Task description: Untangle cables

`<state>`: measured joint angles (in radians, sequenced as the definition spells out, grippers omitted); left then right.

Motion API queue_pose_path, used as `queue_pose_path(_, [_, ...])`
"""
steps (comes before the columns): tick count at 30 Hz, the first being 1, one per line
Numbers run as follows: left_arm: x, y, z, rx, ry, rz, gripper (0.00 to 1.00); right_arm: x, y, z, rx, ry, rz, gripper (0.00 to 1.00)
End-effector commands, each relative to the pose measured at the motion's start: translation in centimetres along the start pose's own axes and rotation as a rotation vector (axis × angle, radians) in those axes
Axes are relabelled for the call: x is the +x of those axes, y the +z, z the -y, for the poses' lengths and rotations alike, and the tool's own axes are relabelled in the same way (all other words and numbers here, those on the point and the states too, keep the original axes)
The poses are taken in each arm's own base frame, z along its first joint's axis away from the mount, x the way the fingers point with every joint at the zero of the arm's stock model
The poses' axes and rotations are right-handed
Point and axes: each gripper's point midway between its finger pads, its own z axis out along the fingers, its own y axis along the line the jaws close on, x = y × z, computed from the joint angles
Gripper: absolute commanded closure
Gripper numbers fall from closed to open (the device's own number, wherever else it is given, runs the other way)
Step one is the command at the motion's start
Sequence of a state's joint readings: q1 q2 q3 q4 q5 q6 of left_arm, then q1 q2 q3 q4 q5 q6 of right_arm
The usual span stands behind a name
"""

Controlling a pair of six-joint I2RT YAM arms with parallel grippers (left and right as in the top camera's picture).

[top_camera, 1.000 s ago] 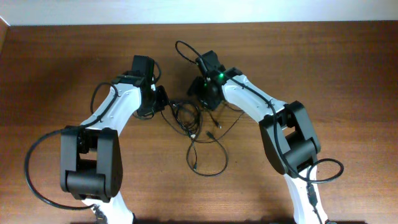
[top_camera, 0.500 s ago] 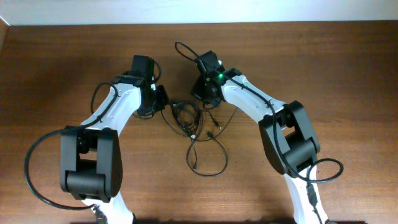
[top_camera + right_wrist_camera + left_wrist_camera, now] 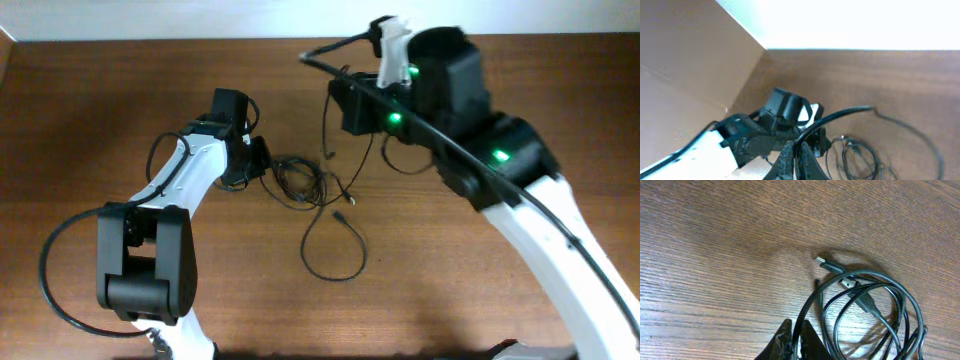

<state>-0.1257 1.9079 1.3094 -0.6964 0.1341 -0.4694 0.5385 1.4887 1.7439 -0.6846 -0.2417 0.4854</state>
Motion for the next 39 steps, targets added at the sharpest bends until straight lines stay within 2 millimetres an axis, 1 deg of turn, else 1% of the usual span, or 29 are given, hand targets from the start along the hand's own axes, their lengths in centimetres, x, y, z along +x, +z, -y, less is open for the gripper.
queue_pose_path(1, [-0.4, -0.1, 0.2, 0.009, -0.014, 0.003, 0.92, -2.1, -3.6, 0.4, 0.094, -0.103, 0.111, 0.96])
queue_pose_path(2, [-0.4, -0.1, 0.2, 0.009, -0.014, 0.003, 0.92, -2.1, -4.1, 1.4, 0.152, -0.1, 0.12, 0.96])
queue_pose_path(3, [-0.3, -0.1, 0.2, 0.009, -0.014, 0.003, 0.92, -1.9, -4.6, 2.8, 0.23, -0.095, 0.121, 0.96])
queue_pose_path(6, [-0.3, -0.1, 0.2, 0.009, -0.014, 0.002, 0.92, -0.4, -6.4, 8.0, 0.515, -0.09, 0.081, 0.96])
queue_pose_path(8, [-0.3, -0.1, 0.2, 0.009, -0.014, 0.002, 0.92, 1.2, -8.6, 11.9, 0.71, -0.083, 0.014, 0.96])
queue_pose_path(10, [-0.3, -0.1, 0.2, 0.009, -0.014, 0.002, 0.92, 2.7, -10.8, 15.2, 0.85, -0.062, -0.07, 0.96])
queue_pose_path(11, [-0.3, -0.1, 0.2, 0.008, -0.014, 0.002, 0.92, 3.6, -12.3, 17.1, 0.914, -0.031, -0.12, 0.96])
queue_pose_path(13, [-0.3, -0.1, 0.2, 0.008, -0.014, 0.002, 0.92, 4.8, -15.0, 20.6, 1.031, 0.047, -0.192, 0.96])
queue_pose_path(14, [-0.3, -0.1, 0.2, 0.008, -0.014, 0.003, 0.92, 5.4, -17.3, 23.2, 1.12, 0.156, -0.205, 0.96])
queue_pose_path(15, [-0.3, -0.1, 0.2, 0.008, -0.014, 0.003, 0.92, 5.7, -18.3, 24.2, 1.159, 0.213, -0.198, 0.96])
queue_pose_path(16, [-0.3, -0.1, 0.2, 0.007, -0.014, 0.001, 0.92, 6.0, -19.9, 25.9, 1.209, 0.307, -0.188, 0.96])
queue_pose_path(17, [-0.3, -0.1, 0.1, 0.007, -0.014, 0.001, 0.91, 6.3, -20.6, 26.9, 1.22, 0.374, -0.182, 0.96])
queue_pose_path(18, [-0.3, -0.1, 0.2, 0.007, -0.014, 0.001, 0.91, 6.8, -20.7, 27.8, 1.19, 0.446, -0.193, 0.96])
queue_pose_path(19, [-0.3, -0.1, 0.2, 0.007, -0.014, 0.001, 0.91, 7.3, -19.9, 28.1, 1.13, 0.505, -0.215, 0.96])
queue_pose_path(21, [-0.3, -0.1, 0.2, 0.007, -0.014, 0.001, 0.91, 8.3, -17.5, 27.7, 1.002, 0.557, -0.287, 0.96])
queue_pose_path(22, [-0.3, -0.1, 0.2, 0.007, -0.014, 0.001, 0.91, 8.5, -17.0, 27.6, 0.98, 0.57, -0.302, 0.95])
queue_pose_path(23, [-0.3, -0.1, 0.2, 0.007, -0.014, 0.001, 0.91, 8.9, -15.9, 27.4, 0.931, 0.597, -0.331, 0.91])
queue_pose_path(24, [-0.3, -0.1, 0.2, 0.007, -0.014, 0.001, 0.91, 9.3, -14.8, 27.0, 0.873, 0.624, -0.357, 0.77])
queue_pose_path(25, [-0.3, -0.1, 0.2, 0.007, -0.014, 0.001, 0.9, 9.8, -13.2, 26.3, 0.798, 0.654, -0.398, 0.61])
queue_pose_path(27, [-0.3, -0.1, 0.2, 0.007, -0.014, 0.001, 0.9, 11.4, -10.4, 25.5, 0.71, 0.688, -0.488, 0.56])
queue_pose_path(28, [-0.3, -0.1, 0.2, 0.007, -0.014, 0.001, 0.9, 12.2, -9.5, 25.5, 0.703, 0.7, -0.525, 0.54])
queue_pose_path(30, [-0.3, -0.1, 0.2, 0.007, -0.014, 0.001, 0.9, 14.3, -7.2, 25.3, 0.713, 0.724, -0.617, 0.51])
queue_pose_path(33, [-0.3, -0.1, 0.2, 0.007, -0.014, 0.001, 0.9, 17.6, -3.4, 24.1, 0.727, 0.734, -0.751, 0.51])
queue_pose_path(35, [-0.3, -0.1, 0.2, 0.007, -0.014, 0.001, 0.9, 18.9, -1.2, 23.5, 0.726, 0.714, -0.792, 0.51])
queue_pose_path(37, [-0.3, -0.1, 0.2, 0.007, -0.014, 0.001, 0.89, 20.4, 1.1, 23.0, 0.715, 0.667, -0.832, 0.55])
queue_pose_path(39, [-0.3, -0.1, 0.2, 0.008, -0.014, 0.001, 0.89, 21.3, 2.3, 23.1, 0.753, 0.662, -0.837, 0.56])
